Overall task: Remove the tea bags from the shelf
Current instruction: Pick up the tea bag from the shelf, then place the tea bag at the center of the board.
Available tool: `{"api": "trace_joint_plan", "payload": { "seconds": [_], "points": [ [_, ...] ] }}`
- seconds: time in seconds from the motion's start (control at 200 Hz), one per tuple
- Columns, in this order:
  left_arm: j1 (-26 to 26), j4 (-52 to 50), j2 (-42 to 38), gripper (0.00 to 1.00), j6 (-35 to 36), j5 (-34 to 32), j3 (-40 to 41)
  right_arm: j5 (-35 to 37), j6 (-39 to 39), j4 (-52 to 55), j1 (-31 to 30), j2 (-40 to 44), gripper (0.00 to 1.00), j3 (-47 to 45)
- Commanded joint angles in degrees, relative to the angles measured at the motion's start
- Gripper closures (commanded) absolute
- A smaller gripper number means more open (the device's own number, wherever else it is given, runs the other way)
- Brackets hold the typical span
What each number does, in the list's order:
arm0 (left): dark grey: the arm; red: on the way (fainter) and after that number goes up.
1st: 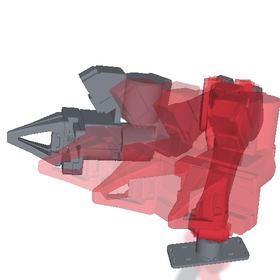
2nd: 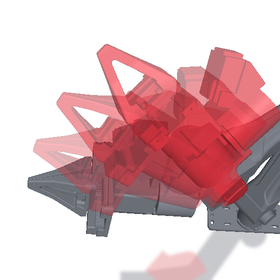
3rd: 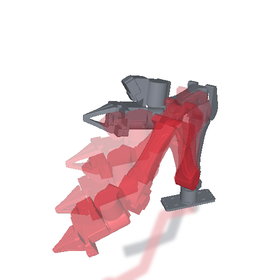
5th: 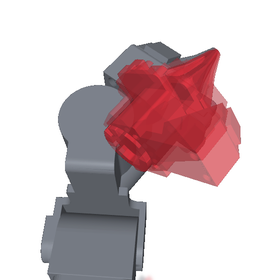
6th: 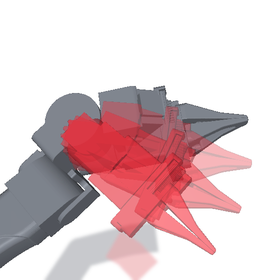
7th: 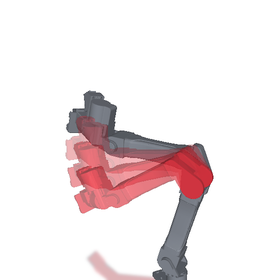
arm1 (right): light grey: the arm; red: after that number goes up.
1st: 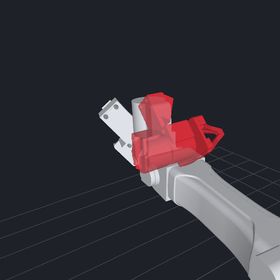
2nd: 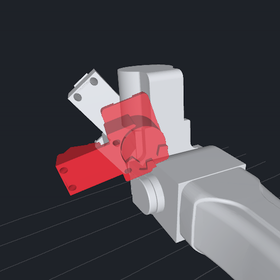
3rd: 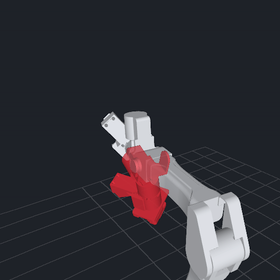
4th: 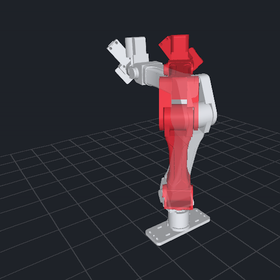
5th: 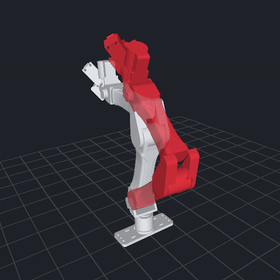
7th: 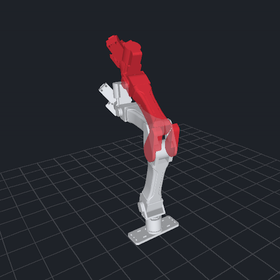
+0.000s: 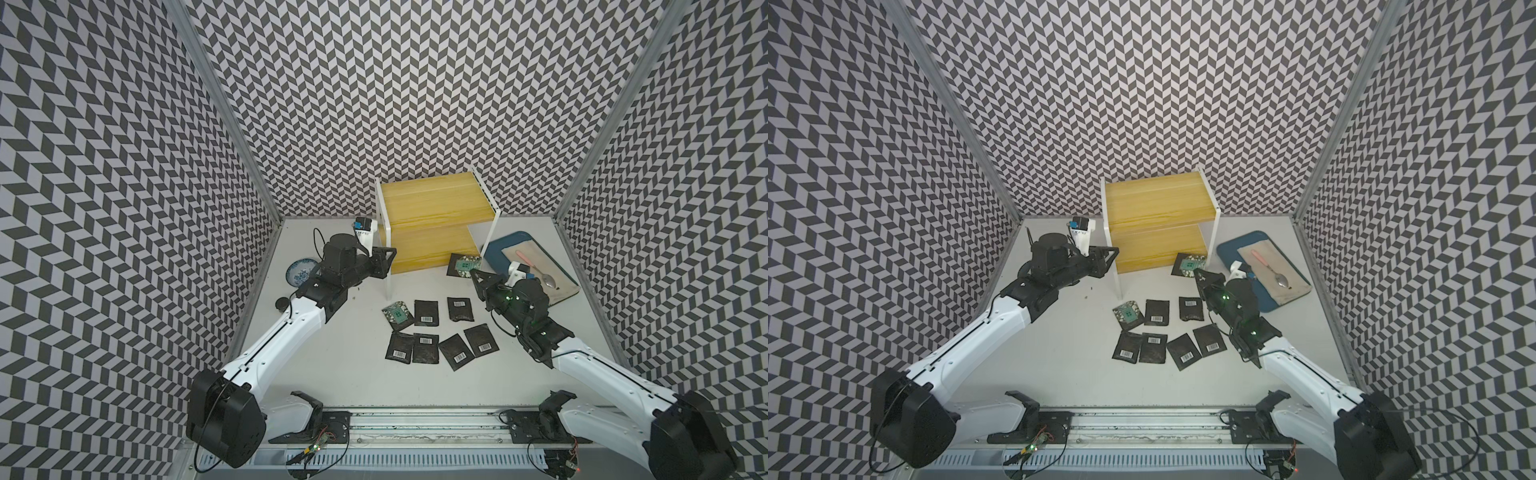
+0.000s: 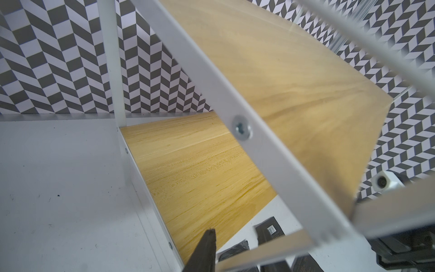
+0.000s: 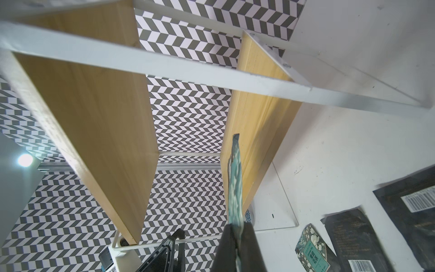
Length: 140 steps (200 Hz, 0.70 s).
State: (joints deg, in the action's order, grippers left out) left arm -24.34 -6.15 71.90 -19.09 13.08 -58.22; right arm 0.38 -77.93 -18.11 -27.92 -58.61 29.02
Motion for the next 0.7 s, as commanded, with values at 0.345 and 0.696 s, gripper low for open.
{"api": "trace_joint_plan", "payload": {
  "seconds": [0.345,0.696],
  "points": [
    [1.0,-1.6,-0.9,0.54,0.6,-0.2,-3.5,-8.1,10.8,15.1,16.0,12.9,0.95,-5.4],
    [1.9,-2.6,-2.5,0.46,0.0,0.4,-3.5,-20.1,26.7,18.8,28.1,3.5,0.92,-3.8]
  ]
}}
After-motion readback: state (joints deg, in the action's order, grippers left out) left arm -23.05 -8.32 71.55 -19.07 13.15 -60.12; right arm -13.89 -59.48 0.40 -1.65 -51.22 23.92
